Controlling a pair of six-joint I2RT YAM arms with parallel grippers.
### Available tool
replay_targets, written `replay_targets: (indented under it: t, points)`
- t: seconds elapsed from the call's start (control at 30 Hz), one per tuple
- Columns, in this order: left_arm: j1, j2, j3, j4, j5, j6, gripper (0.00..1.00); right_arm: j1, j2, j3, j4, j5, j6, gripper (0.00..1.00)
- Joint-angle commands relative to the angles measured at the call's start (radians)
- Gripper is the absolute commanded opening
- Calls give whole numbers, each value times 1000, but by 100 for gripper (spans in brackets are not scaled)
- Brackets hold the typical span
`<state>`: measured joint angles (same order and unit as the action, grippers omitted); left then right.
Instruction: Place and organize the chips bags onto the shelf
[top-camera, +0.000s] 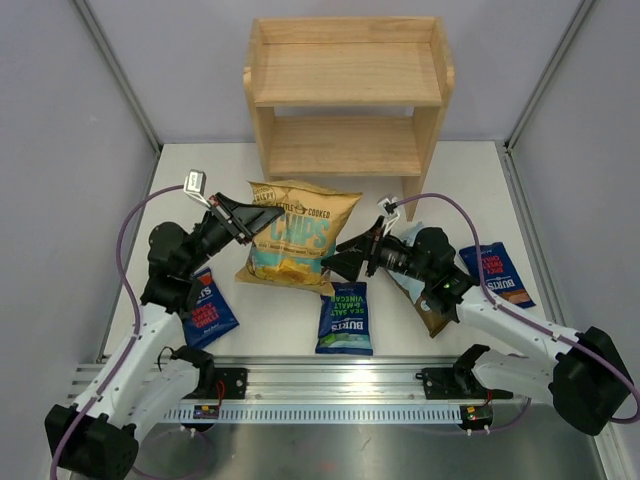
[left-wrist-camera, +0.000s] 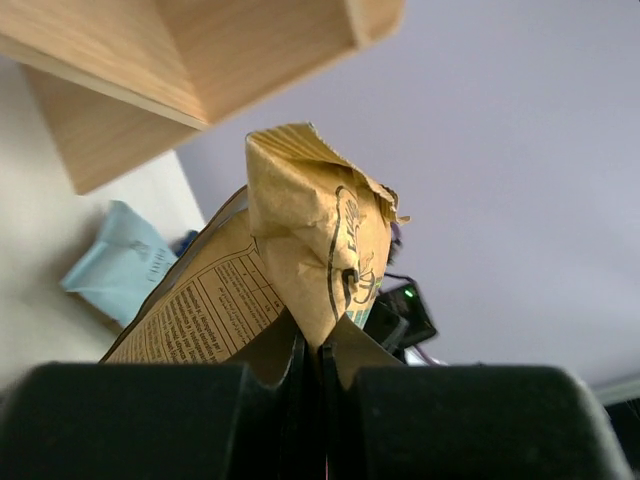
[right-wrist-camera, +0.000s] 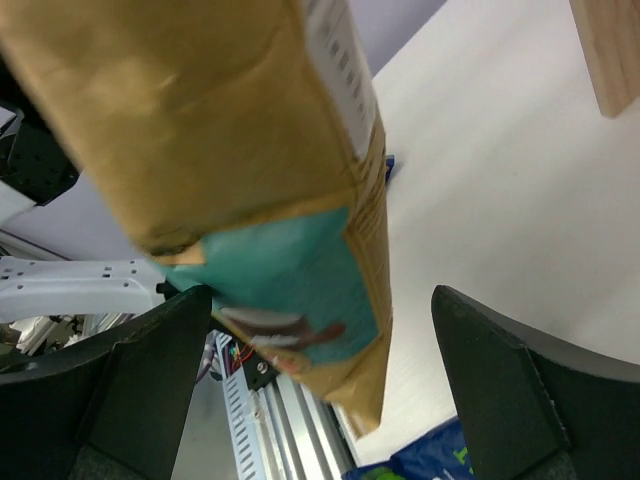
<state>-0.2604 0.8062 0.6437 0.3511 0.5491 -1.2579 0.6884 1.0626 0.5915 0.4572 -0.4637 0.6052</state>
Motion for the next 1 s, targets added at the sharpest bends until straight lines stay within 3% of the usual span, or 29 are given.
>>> replay_targets:
  t: [0.0, 0.23, 0.43, 0.57, 0.6, 0.67, 0.77, 0.83, 0.87, 0.9, 0.97]
  points:
    - [-49, -2, 89, 49, -28, -47, 0, 16, 33, 45, 175, 43, -68, 99]
    - [-174, 69, 97, 164, -64, -123, 0, 16, 63, 11, 444, -93, -1, 99]
    - [-241, 142, 112, 218, -81, -149, 0, 20, 76, 42, 477, -147, -4, 99]
    - [-244, 145, 135, 155, -106, -86, 0, 20, 18, 22, 442, -93, -42, 74]
    - [-246, 137, 146, 100, -113, -57, 0, 20, 10, 16, 439, -79, -44, 62]
    - [-246, 131, 198, 30, -130, 55, 10, 20, -3, 11, 431, -82, -44, 55]
    - [-246, 134, 258, -87, -106, 239, 26, 20, -7, 33, 393, -142, -42, 33]
    - [-246, 131, 290, -136, -84, 372, 32, 20, -16, 36, 368, -148, -33, 27]
    - [-246, 125, 292, -139, -69, 412, 39, 20, -30, 37, 357, -147, -32, 26]
    - [-246, 123, 292, -141, -51, 458, 55, 20, -38, 40, 341, -145, -35, 25]
    - [-246, 110, 294, -172, -8, 615, 70, 20, -62, 66, 258, -148, -44, 24]
